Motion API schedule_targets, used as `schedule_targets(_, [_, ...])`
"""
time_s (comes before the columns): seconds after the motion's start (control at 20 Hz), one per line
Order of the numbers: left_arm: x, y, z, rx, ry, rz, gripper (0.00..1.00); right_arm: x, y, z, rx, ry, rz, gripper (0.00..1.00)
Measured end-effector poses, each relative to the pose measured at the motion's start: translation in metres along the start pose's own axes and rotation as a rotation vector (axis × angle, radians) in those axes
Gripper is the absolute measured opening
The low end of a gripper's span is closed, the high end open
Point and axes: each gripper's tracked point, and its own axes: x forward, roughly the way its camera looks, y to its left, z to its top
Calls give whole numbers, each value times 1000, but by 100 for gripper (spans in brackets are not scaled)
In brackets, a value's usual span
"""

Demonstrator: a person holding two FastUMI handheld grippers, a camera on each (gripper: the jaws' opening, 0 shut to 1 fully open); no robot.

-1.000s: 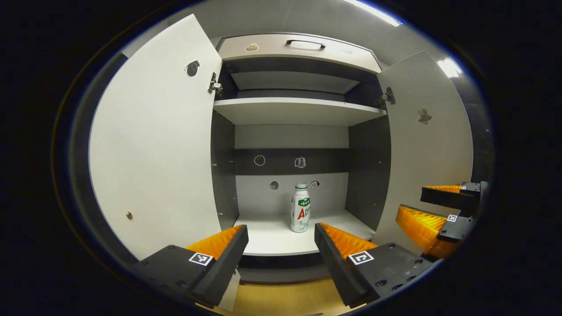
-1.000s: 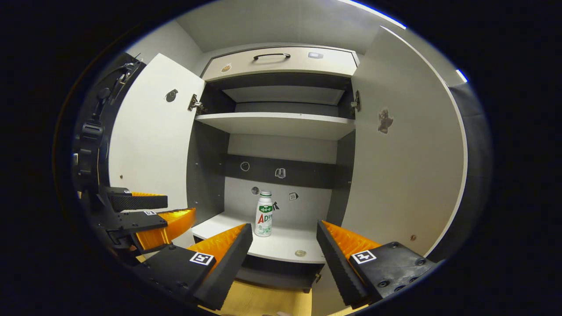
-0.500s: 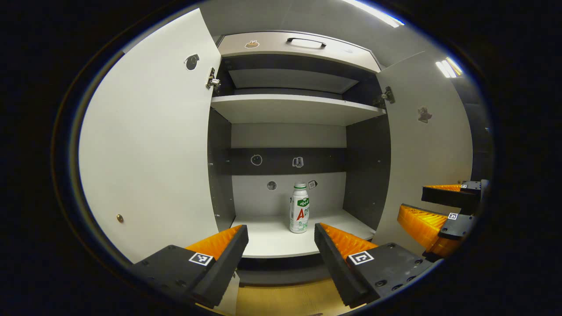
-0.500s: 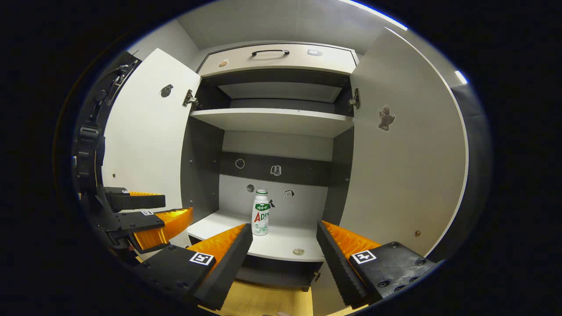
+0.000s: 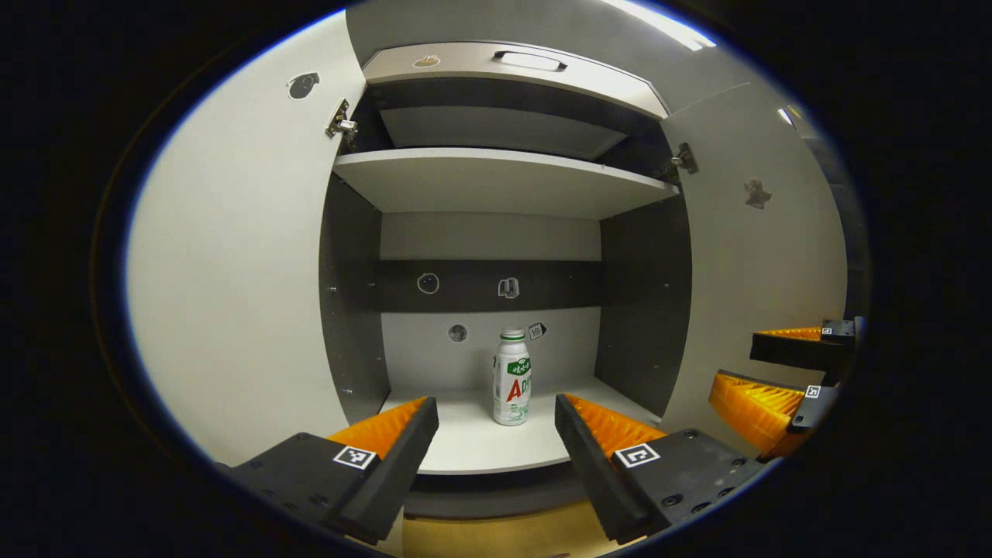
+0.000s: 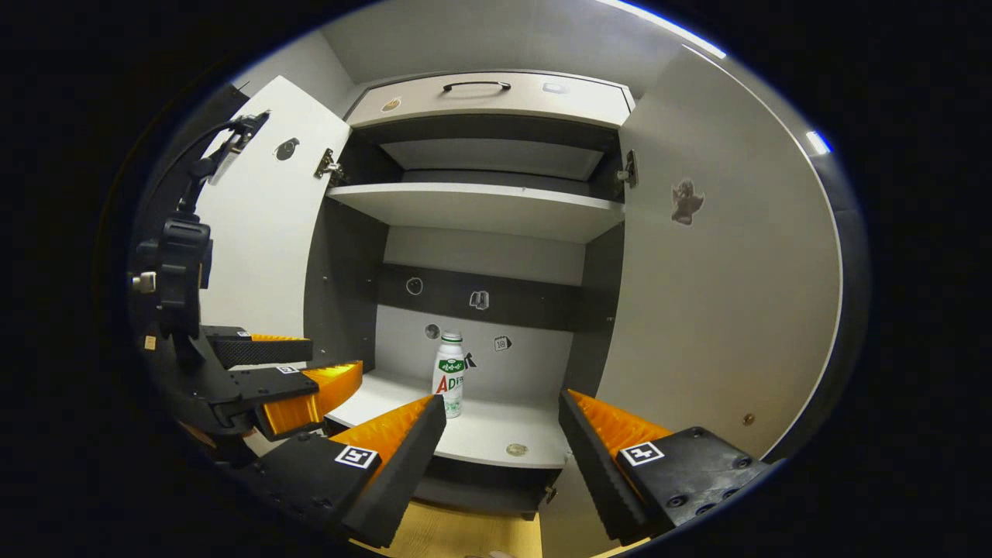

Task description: Grasp the bottle in the cabinet with the left hand and place it on the coaster, then close the right door with the right hand and the left door with the left hand.

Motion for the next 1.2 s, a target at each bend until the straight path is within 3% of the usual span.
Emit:
schedule_targets(0.4, [93,-10,-22,15,9,-36,96,44,-5,-11,1,-61,25,98])
schedule_targets(0.8, [184,-9,-56,106,29,-53,97,91,-14,-42,2,-40,27,98])
schedule_targets(1.2, [230,-13,-71,108,-1,-110,97,128,-18,-72,2,10,16,98])
